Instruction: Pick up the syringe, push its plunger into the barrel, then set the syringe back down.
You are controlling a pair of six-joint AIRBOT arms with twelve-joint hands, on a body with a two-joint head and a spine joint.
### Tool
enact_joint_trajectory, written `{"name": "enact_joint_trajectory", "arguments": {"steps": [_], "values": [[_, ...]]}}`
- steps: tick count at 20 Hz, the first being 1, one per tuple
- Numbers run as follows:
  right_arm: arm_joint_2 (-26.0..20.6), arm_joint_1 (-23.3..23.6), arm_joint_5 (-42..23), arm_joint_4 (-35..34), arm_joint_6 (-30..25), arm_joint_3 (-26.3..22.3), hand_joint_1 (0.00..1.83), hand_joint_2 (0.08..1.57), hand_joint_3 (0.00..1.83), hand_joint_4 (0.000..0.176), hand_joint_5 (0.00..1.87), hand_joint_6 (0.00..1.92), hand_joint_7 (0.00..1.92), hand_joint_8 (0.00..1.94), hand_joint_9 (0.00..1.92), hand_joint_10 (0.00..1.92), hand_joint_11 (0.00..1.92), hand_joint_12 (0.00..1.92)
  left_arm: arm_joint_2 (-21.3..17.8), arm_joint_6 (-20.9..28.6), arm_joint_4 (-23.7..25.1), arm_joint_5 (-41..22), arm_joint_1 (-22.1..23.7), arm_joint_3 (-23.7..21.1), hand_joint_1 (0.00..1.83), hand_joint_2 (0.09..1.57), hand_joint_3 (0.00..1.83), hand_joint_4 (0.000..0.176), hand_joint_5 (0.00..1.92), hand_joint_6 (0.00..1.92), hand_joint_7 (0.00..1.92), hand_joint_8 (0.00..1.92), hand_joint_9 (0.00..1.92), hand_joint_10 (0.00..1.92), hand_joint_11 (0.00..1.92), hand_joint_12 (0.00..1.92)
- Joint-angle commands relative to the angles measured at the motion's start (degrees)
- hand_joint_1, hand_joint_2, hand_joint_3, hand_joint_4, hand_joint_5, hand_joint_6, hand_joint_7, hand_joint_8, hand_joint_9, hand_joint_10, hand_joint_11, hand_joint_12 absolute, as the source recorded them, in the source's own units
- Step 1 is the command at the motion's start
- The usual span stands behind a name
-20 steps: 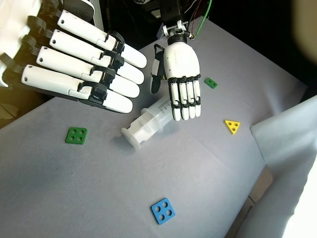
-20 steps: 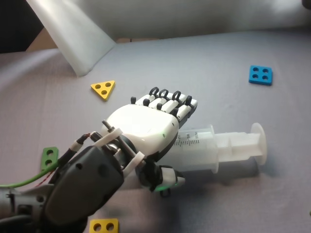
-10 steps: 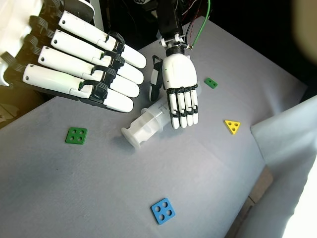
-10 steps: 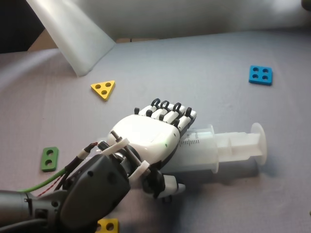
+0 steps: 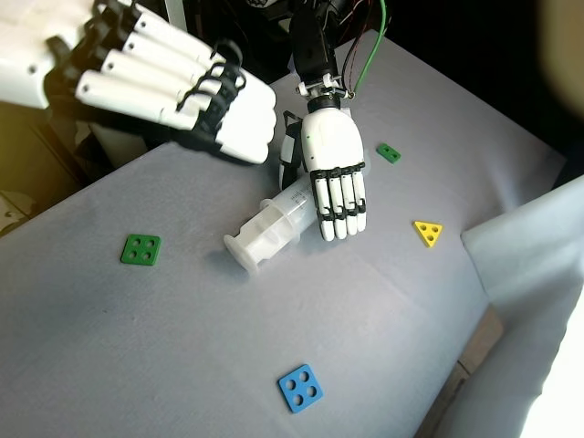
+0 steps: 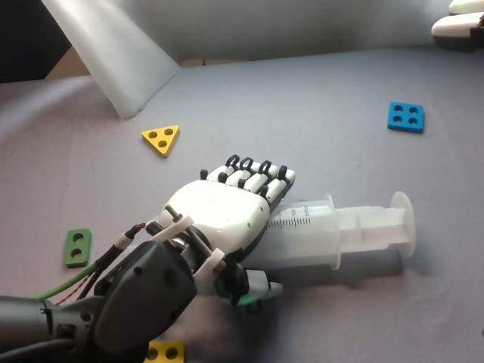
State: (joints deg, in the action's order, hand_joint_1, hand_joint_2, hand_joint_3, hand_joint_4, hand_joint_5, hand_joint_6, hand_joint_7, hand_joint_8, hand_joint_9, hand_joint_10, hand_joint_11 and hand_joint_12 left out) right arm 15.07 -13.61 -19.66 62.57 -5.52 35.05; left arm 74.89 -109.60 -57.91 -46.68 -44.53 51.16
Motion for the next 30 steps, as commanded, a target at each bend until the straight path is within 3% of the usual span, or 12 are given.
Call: {"name": "enact_joint_trajectory", "arguments": {"steps": [1, 7, 9, 11, 12, 13, 14, 15, 17, 19, 29, 30], "values": [[-0.1, 0.4, -1.5, -4.8, -0.6, 0.0, 0.0, 1.27, 0.0, 0.0, 0.22, 0.0, 0.19, 0.0, 0.12, 0.01, 0.0, 0.27, 0.5, -0.4, 2.7, -3.0, -0.1, 0.3, 0.93, 1.09, 0.0, 0.0, 0.08, 0.01, 0.06, 0.01, 0.03, 0.01, 0.0, 0.23], [-0.2, 0.4, 9.0, -28.7, -1.5, -0.4, 0.0, 1.27, 0.0, 0.0, 0.24, 0.0, 0.21, 0.0, 0.15, 0.01, 0.0, 0.32, 0.5, 0.1, 2.7, -3.3, -0.6, 0.3, 0.97, 1.13, 0.0, 0.0, 0.14, 0.01, 0.12, 0.01, 0.08, 0.02, 0.0, 0.43], [-0.2, 0.4, 10.8, -35.3, -1.5, -0.4, 0.0, 1.27, 0.0, 0.0, 0.21, 0.01, 0.18, 0.01, 0.1, 0.01, 0.0, 0.16, 0.5, 0.3, 2.7, -3.5, -0.7, 0.2, 1.01, 1.17, 0.01, 0.0, 0.27, 0.02, 0.28, 0.02, 0.24, 0.04, 0.0, 0.79], [-0.9, 0.4, 12.9, -43.8, -1.5, -0.9, 0.0, 1.27, 0.0, 0.0, 0.23, 0.0, 0.19, 0.0, 0.12, 0.01, 0.0, 0.26, 0.6, 0.3, 2.7, -3.7, -0.8, 0.1, 1.08, 1.19, 0.0, 0.0, 0.47, 0.04, 0.56, 0.05, 0.53, 0.12, 0.01, 1.18], [-1.3, 0.3, 13.8, -47.2, -1.5, -1.1, 0.01, 1.28, 0.0, 0.0, 0.24, 0.01, 0.21, 0.0, 0.14, 0.01, 0.0, 0.33, 0.6, 0.3, 2.6, -3.7, -0.8, 0.1, 1.1, 1.22, 0.0, 0.0, 0.56, 0.03, 0.69, 0.09, 0.62, 0.28, 0.08, 1.26], [-1.7, 0.2, 14.1, -50.8, -1.5, -1.5, 0.01, 1.28, 0.0, 0.0, 0.25, 0.01, 0.21, 0.0, 0.14, 0.01, 0.0, 0.34, 0.6, 0.3, 2.6, -3.8, -0.9, 0.0, 1.26, 1.24, 0.0, 0.0, 0.66, 0.05, 0.71, 1.14, 0.62, 0.58, 0.15, 1.35], [-2.6, 0.1, 14.1, -54.7, -1.5, -2.1, 0.0, 1.28, 0.0, 0.0, 0.24, 0.0, 0.19, 0.0, 0.13, 0.0, 0.0, 0.3, 0.6, 0.3, 2.6, -4.1, -0.9, 0.0, 1.31, 1.28, 0.0, 0.0, 0.54, 1.09, 0.73, 1.38, 0.61, 1.45, 0.26, 1.45], [-3.3, 0.0, 14.1, -57.5, -1.5, -2.7, 0.0, 1.29, 0.0, 0.0, 0.24, 0.0, 0.2, 0.0, 0.13, 0.0, 0.0, 0.29, 0.6, 0.3, 2.5, -4.2, -0.9, 0.0, 1.31, 1.3, 0.0, 0.0, 0.55, 1.28, 0.72, 1.5, 0.55, 1.7, 0.29, 1.54], [-4.0, -0.1, 14.1, -61.0, -1.5, -3.4, 0.01, 1.3, 0.01, 0.0, 0.23, 0.0, 0.19, 0.0, 0.12, 0.0, 0.0, 0.22, 0.6, 0.3, 2.5, -4.4, -0.9, 0.0, 1.21, 1.24, 0.0, 0.0, 0.79, 1.07, 0.74, 1.62, 0.58, 1.56, 0.42, 1.67], [-4.1, -0.2, 14.7, -61.6, -1.5, -3.4, 0.03, 1.3, 0.0, 0.0, 0.23, 0.01, 0.19, 0.0, 0.11, 0.0, 0.0, 0.19, 0.6, 0.3, 2.5, -4.4, -0.9, -0.1, 1.2, 1.24, 0.0, 0.0, 0.8, 1.06, 0.72, 1.64, 0.57, 1.57, 0.42, 1.68], [-6.3, -1.7, 19.1, -63.4, -1.5, -4.7, 0.09, 1.31, 0.0, 0.0, 0.28, 0.0, 0.24, 0.0, 0.16, 0.0, 0.0, 0.3, 0.4, 2.7, 3.6, -4.8, 1.9, -1.0, 1.14, 1.28, 0.0, 0.0, 0.7, 1.35, 0.67, 1.59, 0.57, 1.42, 0.49, 1.4], [-6.3, -1.4, 19.4, -66.5, -1.5, -4.6, 0.08, 1.31, 0.0, 0.0, 0.27, 0.0, 0.24, 0.0, 0.16, 0.0, 0.0, 0.3, 0.1, 2.7, 3.5, -4.8, 2.9, -1.4, 1.28, 1.27, 0.0, 0.0, 0.67, 1.37, 0.66, 1.57, 0.61, 1.55, 0.5, 1.4]]}}
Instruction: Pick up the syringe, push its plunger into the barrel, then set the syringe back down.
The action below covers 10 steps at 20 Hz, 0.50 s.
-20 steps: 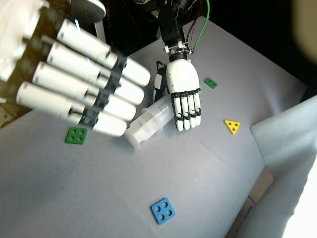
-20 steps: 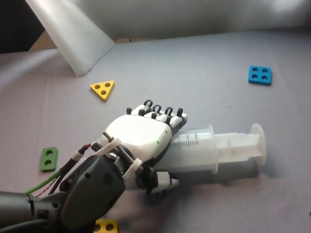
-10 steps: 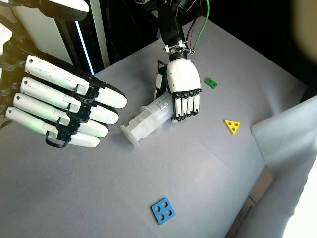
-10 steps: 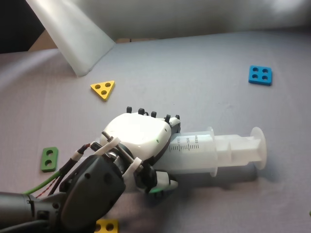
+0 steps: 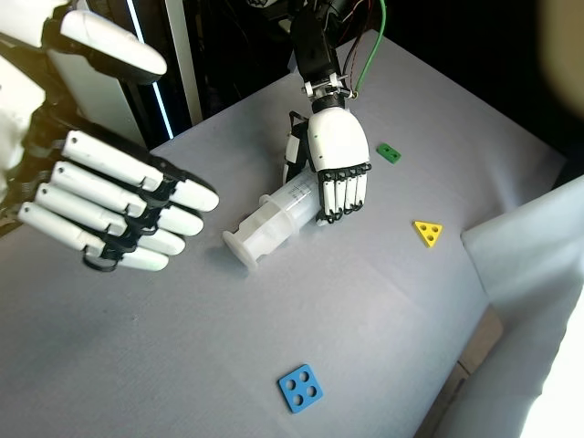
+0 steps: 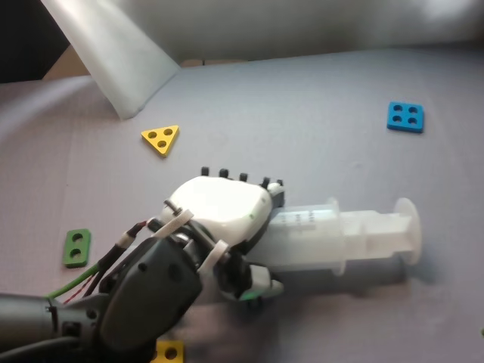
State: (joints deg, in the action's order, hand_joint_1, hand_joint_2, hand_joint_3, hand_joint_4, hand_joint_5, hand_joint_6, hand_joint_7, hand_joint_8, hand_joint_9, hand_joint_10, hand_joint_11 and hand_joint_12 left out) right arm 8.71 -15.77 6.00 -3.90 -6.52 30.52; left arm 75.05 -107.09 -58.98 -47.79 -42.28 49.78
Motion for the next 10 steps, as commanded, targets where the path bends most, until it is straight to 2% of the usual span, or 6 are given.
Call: {"name": "enact_joint_trajectory", "arguments": {"steps": [1, 4, 5, 8, 10], "values": [[0.0, 1.1, -4.9, -2.8, -0.5, -0.1, 0.07, 1.31, 0.0, 0.0, 0.27, 0.0, 0.23, 0.0, 0.15, 0.0, 0.0, 0.3, -0.3, -0.1, 4.2, -3.7, 1.6, -0.4, 1.31, 1.27, 0.0, 0.0, 0.67, 1.38, 0.66, 1.57, 0.62, 1.58, 0.49, 1.4], [0.0, 1.1, -3.3, -8.2, -0.5, -0.2, 0.08, 1.3, 0.0, 0.0, 0.28, 0.0, 0.25, 0.0, 0.17, 0.01, 0.0, 0.39, -1.1, -0.6, 3.1, -3.5, 3.6, -1.2, 1.31, 1.28, 0.0, 0.0, 0.65, 1.42, 0.64, 1.6, 0.6, 1.6, 0.47, 1.42], [0.0, 1.2, -3.4, -8.7, -0.5, -0.3, 0.06, 1.3, 0.0, 0.0, 0.26, 0.0, 0.23, 0.0, 0.15, 0.0, 0.0, 0.34, -1.6, -0.7, 2.9, -3.3, 4.5, -1.4, 1.31, 1.28, 0.0, 0.0, 0.64, 1.48, 0.65, 1.56, 0.61, 1.59, 0.47, 1.42], [0.0, 1.3, -3.2, -9.3, -0.5, -0.2, 0.05, 1.29, 0.0, 0.0, 0.27, 0.01, 0.23, 0.0, 0.16, 0.0, 0.0, 0.33, -2.5, -0.7, 2.5, -1.7, 7.3, -1.6, 1.32, 1.27, 0.0, 0.0, 0.67, 1.41, 0.66, 1.54, 0.63, 1.58, 0.48, 1.41], [0.1, 1.3, -3.1, -11.1, -0.5, 0.3, 0.04, 1.29, 0.0, 0.0, 0.27, 0.0, 0.23, 0.0, 0.15, 0.0, 0.0, 0.32, -3.2, -1.4, 2.2, 0.0, 9.2, -1.8, 1.32, 1.26, 0.0, 0.0, 0.66, 1.44, 0.69, 1.49, 0.66, 1.54, 0.5, 1.37]]}}
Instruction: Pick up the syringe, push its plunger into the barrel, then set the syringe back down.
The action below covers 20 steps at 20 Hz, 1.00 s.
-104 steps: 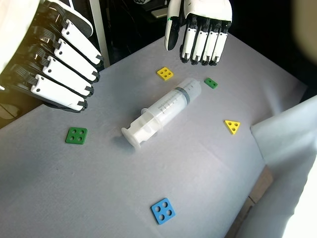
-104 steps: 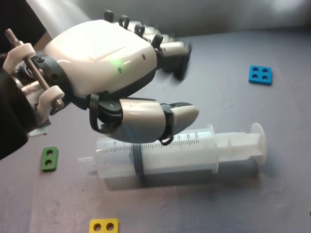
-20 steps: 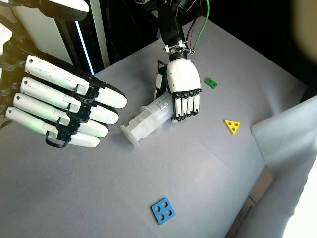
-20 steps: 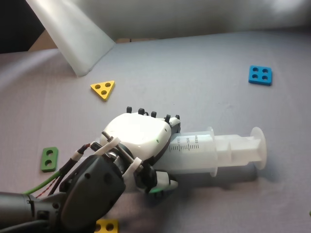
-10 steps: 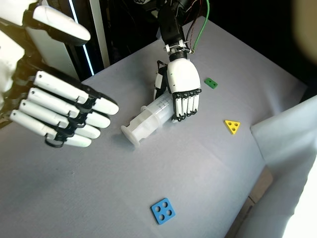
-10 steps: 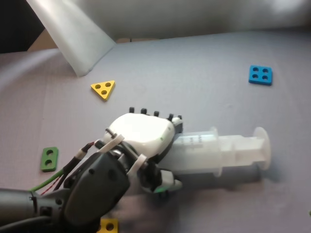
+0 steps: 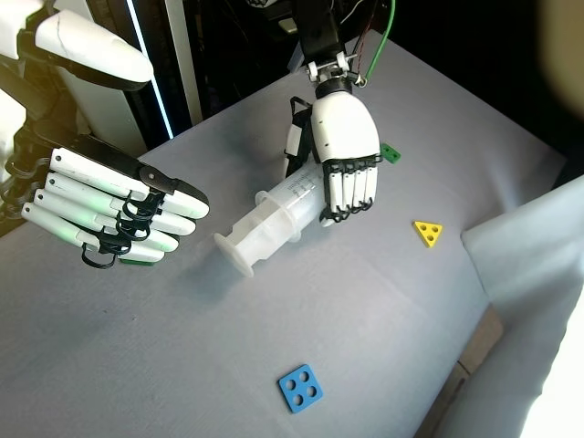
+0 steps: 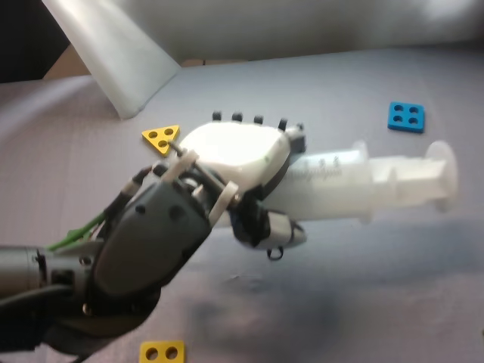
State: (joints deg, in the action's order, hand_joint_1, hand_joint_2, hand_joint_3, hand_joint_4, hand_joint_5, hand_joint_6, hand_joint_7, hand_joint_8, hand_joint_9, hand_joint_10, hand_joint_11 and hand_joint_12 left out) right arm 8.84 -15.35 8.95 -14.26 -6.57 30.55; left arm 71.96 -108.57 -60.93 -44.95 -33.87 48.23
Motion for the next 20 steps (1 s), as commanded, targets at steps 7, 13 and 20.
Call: {"name": "enact_joint_trajectory", "arguments": {"steps": [7, 13, 20], "values": [[0.8, 0.5, -5.2, -5.0, -5.8, 2.1, 0.0, 1.29, 0.0, 0.0, 0.25, 0.01, 0.22, 0.0, 0.15, 0.0, 0.0, 0.32, -3.1, -1.3, 2.2, -0.7, 5.2, -2.4, 1.19, 1.25, 0.0, 0.0, 0.76, 1.29, 0.69, 1.52, 0.6, 1.41, 0.49, 1.41], [3.1, -3.8, -4.9, -8.7, -6.5, 5.5, 0.0, 1.29, 0.0, 0.0, 0.27, 0.01, 0.22, 0.0, 0.15, 0.0, 0.0, 0.34, -3.7, -1.3, 2.0, -0.2, 6.0, -3.7, 1.33, 1.23, 0.0, 0.0, 0.73, 1.33, 0.74, 1.4, 0.68, 1.5, 0.51, 1.35], [6.6, -10.5, -4.2, -14.7, -6.4, 6.6, 0.0, 1.29, 0.0, 0.0, 0.25, 0.0, 0.2, 0.0, 0.13, 0.0, 0.0, 0.29, -3.6, -1.9, 1.8, -0.2, 6.0, -4.0, 1.14, 1.26, 0.0, 0.016, 0.72, 1.39, 0.71, 1.45, 0.61, 1.32, 0.51, 1.36]]}}
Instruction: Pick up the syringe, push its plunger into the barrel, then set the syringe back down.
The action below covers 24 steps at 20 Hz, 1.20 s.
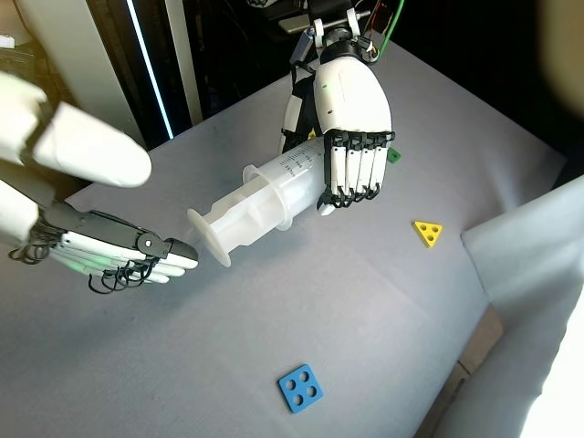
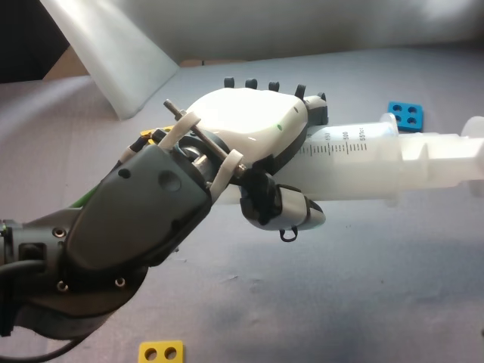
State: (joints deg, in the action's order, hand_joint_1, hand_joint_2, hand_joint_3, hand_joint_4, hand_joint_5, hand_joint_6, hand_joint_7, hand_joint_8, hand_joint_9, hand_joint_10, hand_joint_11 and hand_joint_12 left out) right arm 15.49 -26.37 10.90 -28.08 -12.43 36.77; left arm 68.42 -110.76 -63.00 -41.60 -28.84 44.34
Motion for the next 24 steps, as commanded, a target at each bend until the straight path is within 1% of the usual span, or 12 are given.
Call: {"name": "enact_joint_trajectory", "arguments": {"steps": [1, 2, 4, 5, 6, 11, 12, 15, 16, 17, 19, 24], "values": [[0.0, 0.7, -5.8, -1.7, -0.6, 0.3, 0.0, 1.29, 0.0, 0.0, 0.25, 0.0, 0.2, 0.0, 0.13, 0.0, 0.0, 0.29, -0.1, 0.2, 3.9, -3.6, 0.9, -0.1, 1.29, 1.25, 0.0, 0.0, 0.72, 1.36, 0.7, 1.45, 0.65, 1.5, 0.51, 1.37], [0.1, 0.7, -5.4, -3.2, -0.6, 0.3, 0.0, 1.29, 0.0, 0.0, 0.25, 0.0, 0.2, 0.0, 0.13, 0.0, 0.0, 0.29, -0.1, 0.2, 3.9, -3.6, 0.9, -0.1, 1.32, 1.25, 0.0, 0.0, 0.72, 1.36, 0.7, 1.44, 0.66, 1.53, 0.51, 1.38], [0.5, 0.7, -5.2, -4.9, -0.6, 0.3, 0.0, 1.28, 0.0, 0.0, 0.25, 0.0, 0.2, 0.0, 0.13, 0.0, 0.0, 0.26, -0.1, 0.1, 3.9, -3.6, 0.9, -0.1, 1.14, 1.27, 0.0, 0.008, 0.72, 1.39, 0.69, 1.47, 0.61, 1.33, 0.5, 1.36], [1.0, 0.7, -4.9, -5.7, -0.6, 0.3, 0.0, 1.27, 0.0, 0.0, 0.25, 0.0, 0.2, 0.0, 0.13, 0.0, 0.0, 0.28, -0.1, 0.1, 3.9, -3.6, 1.0, -0.1, 1.29, 1.26, 0.0, 0.0, 0.71, 1.39, 0.68, 1.47, 0.64, 1.51, 0.49, 1.38], [1.4, 0.7, -4.5, -6.4, -0.6, 0.3, 0.0, 1.27, 0.0, 0.0, 0.24, 0.0, 0.2, 0.0, 0.13, 0.0, 0.0, 0.28, -0.1, 0.1, 3.9, -3.6, 1.0, -0.1, 1.32, 1.26, 0.0, 0.0, 0.71, 1.36, 0.68, 1.49, 0.64, 1.56, 0.49, 1.39], [5.2, -0.1, -4.1, -9.3, -0.4, 0.3, 0.0, 1.27, 0.0, 0.0, 0.25, 0.0, 0.19, 0.0, 0.12, 0.0, 0.0, 0.26, -0.1, 0.1, 3.9, -3.6, 1.2, -0.2, 1.33, 1.24, 0.0, 0.0, 0.72, 1.35, 0.72, 1.43, 0.66, 1.54, 0.49, 1.39], [5.8, 0.4, -4.1, -9.5, -0.3, 0.3, 0.0, 1.27, 0.0, 0.0, 0.25, 0.01, 0.2, 0.0, 0.12, 0.01, 0.0, 0.25, -0.1, 0.1, 3.8, -3.6, 1.2, -0.2, 1.18, 1.26, 0.0, 0.0, 0.72, 1.38, 0.73, 1.44, 0.62, 1.38, 0.49, 1.38], [7.5, 1.6, -4.4, -9.5, 0.0, 0.3, 0.0, 1.27, 0.0, 0.0, 0.25, 0.01, 0.2, 0.01, 0.13, 0.01, 0.0, 0.25, -0.1, 0.1, 3.7, -3.6, 1.3, -0.1, 1.14, 1.26, 0.0, 0.015, 0.71, 1.4, 0.72, 1.45, 0.63, 1.31, 0.49, 1.38], [8.1, 2.0, -4.5, -9.5, 0.0, 0.3, 0.0, 1.27, 0.0, 0.0, 0.26, 0.01, 0.21, 0.01, 0.14, 0.01, 0.0, 0.27, -0.1, 0.1, 3.7, -3.6, 1.3, 0.0, 1.29, 1.25, 0.0, 0.0, 0.71, 1.37, 0.72, 1.43, 0.66, 1.49, 0.49, 1.38], [8.8, 2.5, -4.5, -9.5, 0.2, 0.3, 0.0, 1.27, 0.0, 0.0, 0.25, 0.0, 0.21, 0.0, 0.13, 0.01, 0.0, 0.27, -0.1, 0.1, 3.7, -3.6, 1.4, 0.0, 1.32, 1.25, 0.0, 0.0, 0.7, 1.38, 0.71, 1.45, 0.66, 1.53, 0.49, 1.38], [10.4, 3.3, -4.5, -9.5, 1.2, 0.3, 0.0, 1.27, 0.0, 0.0, 0.26, 0.01, 0.21, 0.0, 0.13, 0.01, 0.0, 0.27, -0.1, 0.1, 3.7, -3.6, 1.4, 0.0, 1.14, 1.27, 0.0, 0.006, 0.67, 1.46, 0.72, 1.45, 0.61, 1.34, 0.49, 1.37], [13.8, 3.6, -4.5, -9.6, 1.4, 0.3, 0.0, 1.27, 0.0, 0.0, 0.26, 0.0, 0.21, 0.0, 0.13, 0.0, 0.0, 0.27, -0.1, 0.1, 3.7, -3.6, 1.5, 0.0, 1.12, 1.29, 0.0, 0.018, 0.68, 1.48, 0.68, 1.48, 0.58, 1.35, 0.48, 1.38]]}}
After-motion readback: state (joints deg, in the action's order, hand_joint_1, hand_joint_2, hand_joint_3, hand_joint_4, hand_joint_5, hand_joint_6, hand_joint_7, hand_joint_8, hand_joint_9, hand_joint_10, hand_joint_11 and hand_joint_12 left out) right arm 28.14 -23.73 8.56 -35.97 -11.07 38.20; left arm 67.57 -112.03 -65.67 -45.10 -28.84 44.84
